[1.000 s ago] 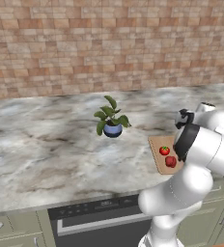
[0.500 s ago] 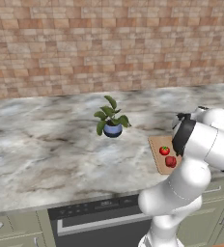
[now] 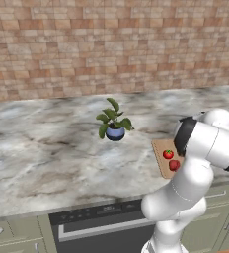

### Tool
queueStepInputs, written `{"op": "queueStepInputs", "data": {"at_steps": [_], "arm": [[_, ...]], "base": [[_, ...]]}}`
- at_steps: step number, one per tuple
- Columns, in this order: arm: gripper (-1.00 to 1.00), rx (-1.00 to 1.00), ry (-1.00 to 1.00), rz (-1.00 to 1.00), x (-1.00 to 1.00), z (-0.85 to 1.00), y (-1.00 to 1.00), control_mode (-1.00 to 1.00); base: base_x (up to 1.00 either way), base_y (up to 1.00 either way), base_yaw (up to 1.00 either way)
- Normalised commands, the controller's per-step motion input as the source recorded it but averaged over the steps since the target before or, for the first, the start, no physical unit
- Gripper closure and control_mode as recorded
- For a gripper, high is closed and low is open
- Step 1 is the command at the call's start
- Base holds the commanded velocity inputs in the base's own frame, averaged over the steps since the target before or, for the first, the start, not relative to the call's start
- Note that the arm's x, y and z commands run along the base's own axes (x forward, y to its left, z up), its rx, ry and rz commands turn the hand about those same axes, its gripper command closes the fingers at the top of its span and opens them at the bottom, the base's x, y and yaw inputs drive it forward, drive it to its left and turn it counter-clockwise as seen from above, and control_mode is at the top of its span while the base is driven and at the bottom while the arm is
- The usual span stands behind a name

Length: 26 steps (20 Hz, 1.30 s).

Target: Place the avocado, onion, tomato, and bell pepper on the cutting board.

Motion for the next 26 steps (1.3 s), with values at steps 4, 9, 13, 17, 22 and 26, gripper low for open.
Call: {"op": "queueStepInputs", "data": {"at_steps": [4,9,13,17,22,26], "arm": [[1.0,0.0,0.0,0.0,0.0,-0.24,0.0,-1.0],[1.0,0.0,0.0,0.0,0.07,-0.23,0.01,-1.0],[1.0,0.0,0.0,0.0,0.04,-0.29,0.12,-1.0],[1.0,0.0,0.0,0.0,0.0,-0.33,0.17,-1.0],[-1.0,0.0,0.05,0.0,0.0,-0.42,0.2,-1.0],[-1.0,0.0,0.02,0.0,0.0,-0.13,0.03,-1.0]], "base": [[0.0,0.0,0.0],[0.0,0.0,0.0],[0.0,0.0,0.0],[0.0,0.0,0.0],[0.0,0.0,0.0],[0.0,0.0,0.0]]}}
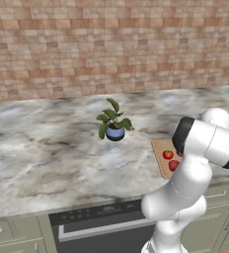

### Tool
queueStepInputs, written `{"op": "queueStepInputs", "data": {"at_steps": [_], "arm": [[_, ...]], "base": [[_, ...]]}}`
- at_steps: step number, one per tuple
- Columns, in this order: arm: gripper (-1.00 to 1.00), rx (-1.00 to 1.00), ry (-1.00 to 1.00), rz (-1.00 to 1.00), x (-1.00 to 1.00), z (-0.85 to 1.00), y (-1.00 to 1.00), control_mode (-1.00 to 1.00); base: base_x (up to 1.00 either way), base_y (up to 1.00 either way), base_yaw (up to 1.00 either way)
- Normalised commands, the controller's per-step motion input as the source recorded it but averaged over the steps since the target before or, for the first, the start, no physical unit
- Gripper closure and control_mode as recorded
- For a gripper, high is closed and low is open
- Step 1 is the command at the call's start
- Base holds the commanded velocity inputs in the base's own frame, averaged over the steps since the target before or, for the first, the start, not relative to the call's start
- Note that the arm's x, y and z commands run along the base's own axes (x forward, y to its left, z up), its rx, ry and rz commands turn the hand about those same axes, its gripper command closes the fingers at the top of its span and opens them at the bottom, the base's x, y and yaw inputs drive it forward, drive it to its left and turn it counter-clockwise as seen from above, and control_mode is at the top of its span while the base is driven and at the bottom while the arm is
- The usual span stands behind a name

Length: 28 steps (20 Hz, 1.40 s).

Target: Place the avocado, onion, tomato, and bell pepper on the cutting board.

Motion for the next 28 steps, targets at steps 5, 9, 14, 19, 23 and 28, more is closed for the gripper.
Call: {"op": "queueStepInputs", "data": {"at_steps": [5,9,14,19,23,28], "arm": [[-1.0,0.0,0.0,0.0,0.0,0.05,0.02,-1.0],[-1.0,0.0,0.0,0.0,0.0,0.0,0.11,-1.0],[-1.0,0.0,-0.02,0.0,-0.16,0.15,0.19,-1.0],[-1.0,0.0,-0.1,0.0,-0.41,0.65,0.2,-1.0],[-1.0,0.0,-0.11,0.0,-0.42,0.61,0.03,-1.0],[-1.0,-0.01,-0.09,0.0,-0.56,0.83,0.13,-1.0]], "base": [[0.0,0.0,0.0],[0.0,0.0,0.0],[0.0,0.0,0.0],[0.0,0.0,0.0],[0.0,0.0,0.0],[0.0,0.0,0.0]]}}
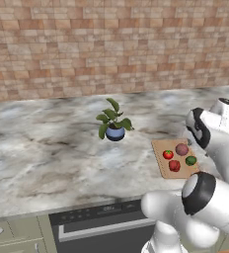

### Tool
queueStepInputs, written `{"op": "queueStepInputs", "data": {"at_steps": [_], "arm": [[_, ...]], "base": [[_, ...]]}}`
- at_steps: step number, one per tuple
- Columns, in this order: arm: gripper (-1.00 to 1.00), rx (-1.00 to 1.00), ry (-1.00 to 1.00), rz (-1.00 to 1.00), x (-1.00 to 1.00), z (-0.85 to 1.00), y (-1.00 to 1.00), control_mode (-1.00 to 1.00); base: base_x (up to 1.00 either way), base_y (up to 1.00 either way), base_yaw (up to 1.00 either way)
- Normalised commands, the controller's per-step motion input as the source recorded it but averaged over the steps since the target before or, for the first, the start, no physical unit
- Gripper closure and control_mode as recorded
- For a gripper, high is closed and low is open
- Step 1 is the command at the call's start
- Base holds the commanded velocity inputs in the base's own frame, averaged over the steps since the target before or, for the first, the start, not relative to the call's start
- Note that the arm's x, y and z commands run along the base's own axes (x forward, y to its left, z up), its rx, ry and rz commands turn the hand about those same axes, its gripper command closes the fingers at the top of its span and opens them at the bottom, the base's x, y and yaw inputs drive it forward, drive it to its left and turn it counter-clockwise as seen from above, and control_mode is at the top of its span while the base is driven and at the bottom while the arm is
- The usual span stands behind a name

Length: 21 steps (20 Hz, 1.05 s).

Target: Place the avocado, onion, tomato, and bell pepper on the cutting board.

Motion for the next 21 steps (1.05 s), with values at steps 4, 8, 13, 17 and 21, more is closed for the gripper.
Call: {"op": "queueStepInputs", "data": {"at_steps": [4,8,13,17,21], "arm": [[-1.0,-0.07,-0.2,0.01,-0.75,0.87,0.44,-1.0],[-1.0,-0.11,-0.19,0.05,-0.61,0.93,0.52,-1.0],[-1.0,-0.17,-0.21,0.09,-0.54,0.79,0.62,-1.0],[-1.0,-0.24,-0.31,0.07,-0.08,0.3,0.69,-1.0],[-1.0,-0.22,-0.38,0.11,0.08,0.05,0.29,-1.0]], "base": [[0.0,0.0,0.0],[0.0,0.0,0.0],[0.0,0.0,0.0],[0.0,0.0,0.0],[0.0,0.0,0.0]]}}
